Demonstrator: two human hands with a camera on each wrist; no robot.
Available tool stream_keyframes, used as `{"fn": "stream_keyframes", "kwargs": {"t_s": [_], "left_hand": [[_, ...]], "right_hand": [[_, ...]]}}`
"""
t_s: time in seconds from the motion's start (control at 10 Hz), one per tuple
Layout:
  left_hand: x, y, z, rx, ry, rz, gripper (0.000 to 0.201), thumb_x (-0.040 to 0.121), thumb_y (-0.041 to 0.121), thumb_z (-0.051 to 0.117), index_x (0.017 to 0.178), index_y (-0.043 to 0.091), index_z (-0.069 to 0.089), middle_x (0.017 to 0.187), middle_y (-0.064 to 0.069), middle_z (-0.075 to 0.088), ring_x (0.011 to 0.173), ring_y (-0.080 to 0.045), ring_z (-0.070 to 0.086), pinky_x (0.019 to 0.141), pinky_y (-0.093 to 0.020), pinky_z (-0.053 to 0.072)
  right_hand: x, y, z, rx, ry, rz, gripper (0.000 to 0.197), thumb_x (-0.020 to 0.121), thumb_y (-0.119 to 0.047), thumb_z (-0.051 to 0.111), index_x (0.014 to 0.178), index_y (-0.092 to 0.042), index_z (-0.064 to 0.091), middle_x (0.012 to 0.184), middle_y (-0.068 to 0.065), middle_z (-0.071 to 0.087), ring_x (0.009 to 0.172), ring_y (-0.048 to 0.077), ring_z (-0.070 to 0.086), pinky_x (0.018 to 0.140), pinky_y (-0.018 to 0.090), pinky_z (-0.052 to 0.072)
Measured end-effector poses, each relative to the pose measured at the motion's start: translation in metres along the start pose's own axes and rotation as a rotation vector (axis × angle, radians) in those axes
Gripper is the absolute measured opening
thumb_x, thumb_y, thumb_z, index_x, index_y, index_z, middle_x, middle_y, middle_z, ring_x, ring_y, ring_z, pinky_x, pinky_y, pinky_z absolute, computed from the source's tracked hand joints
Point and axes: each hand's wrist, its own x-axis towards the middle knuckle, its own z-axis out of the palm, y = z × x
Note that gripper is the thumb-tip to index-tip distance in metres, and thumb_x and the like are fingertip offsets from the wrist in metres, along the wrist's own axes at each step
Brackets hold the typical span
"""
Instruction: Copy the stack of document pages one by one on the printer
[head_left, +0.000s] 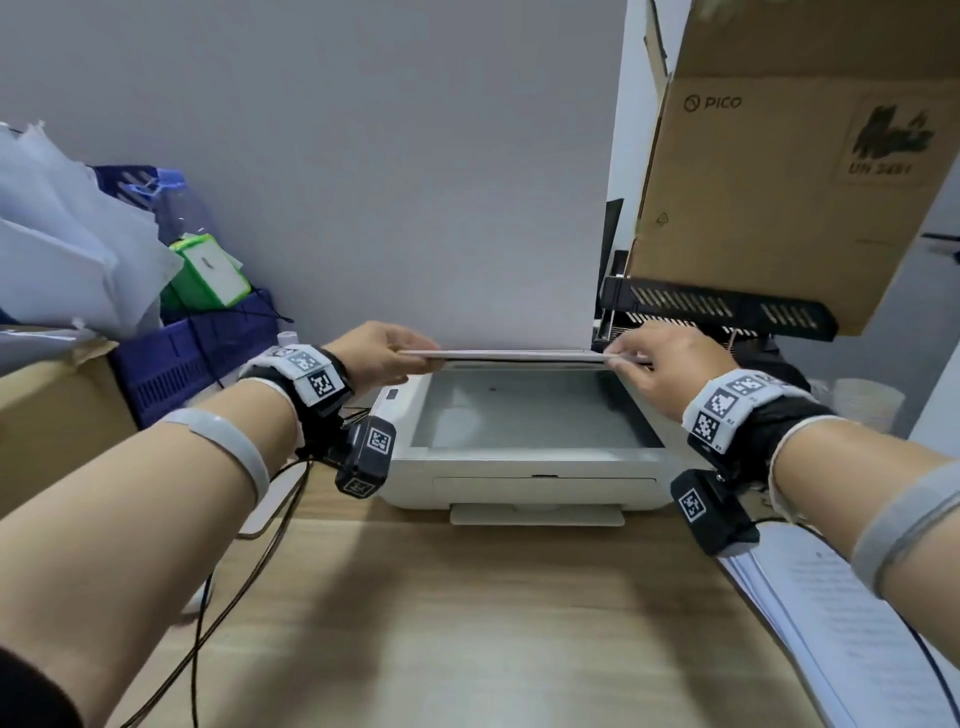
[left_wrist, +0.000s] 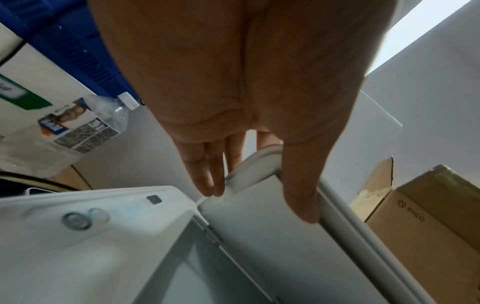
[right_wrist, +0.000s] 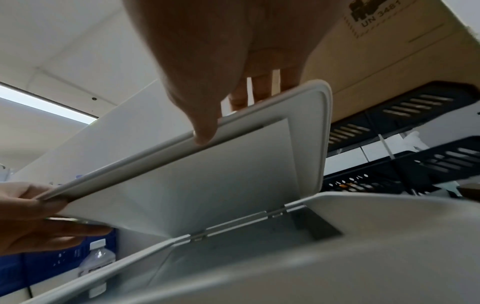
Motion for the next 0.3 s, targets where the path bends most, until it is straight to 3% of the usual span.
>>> {"fn": "stream_keyframes", "kwargs": {"t_s": [0.1,0.2,0.3], "left_hand": [[-0.015,0.001,0.008,0.258,-0.074,-0.055,0.066,0.058,0.058,0.083,0.117,0.031,0.071,0.118,0.009,0.07,0.107,-0.01,0.062,0.101,-0.032,0.044],[-0.023,-0.005,0.019,0.339,-0.117,-0.101,0.087,0.05,0.073,0.081,0.125,0.031,0.066,0.131,0.007,0.062,0.124,-0.011,0.055,0.113,-0.033,0.035],[-0.028,-0.003,0.031,0.406,-0.073,-0.105,0.058,0.076,0.057,0.075,0.126,0.029,0.065,0.134,0.003,0.062,0.125,-0.014,0.056,0.114,-0.036,0.035]], "right_hand": [[-0.018,-0.001,0.006,-0.031,-0.078,0.03,0.019,0.091,-0.048,0.061,0.106,-0.037,0.068,0.097,-0.015,0.056,0.102,0.014,0.059,0.086,0.033,0.049],[-0.035,0.002,0.018,-0.054,-0.198,0.058,0.022,0.091,-0.05,0.061,0.109,-0.038,0.066,0.11,-0.014,0.061,0.107,0.013,0.058,0.088,0.032,0.049],[-0.041,-0.008,0.015,-0.004,-0.169,0.066,0.012,0.095,-0.044,0.056,0.1,-0.038,0.066,0.112,-0.013,0.062,0.109,0.013,0.059,0.088,0.034,0.049]]}}
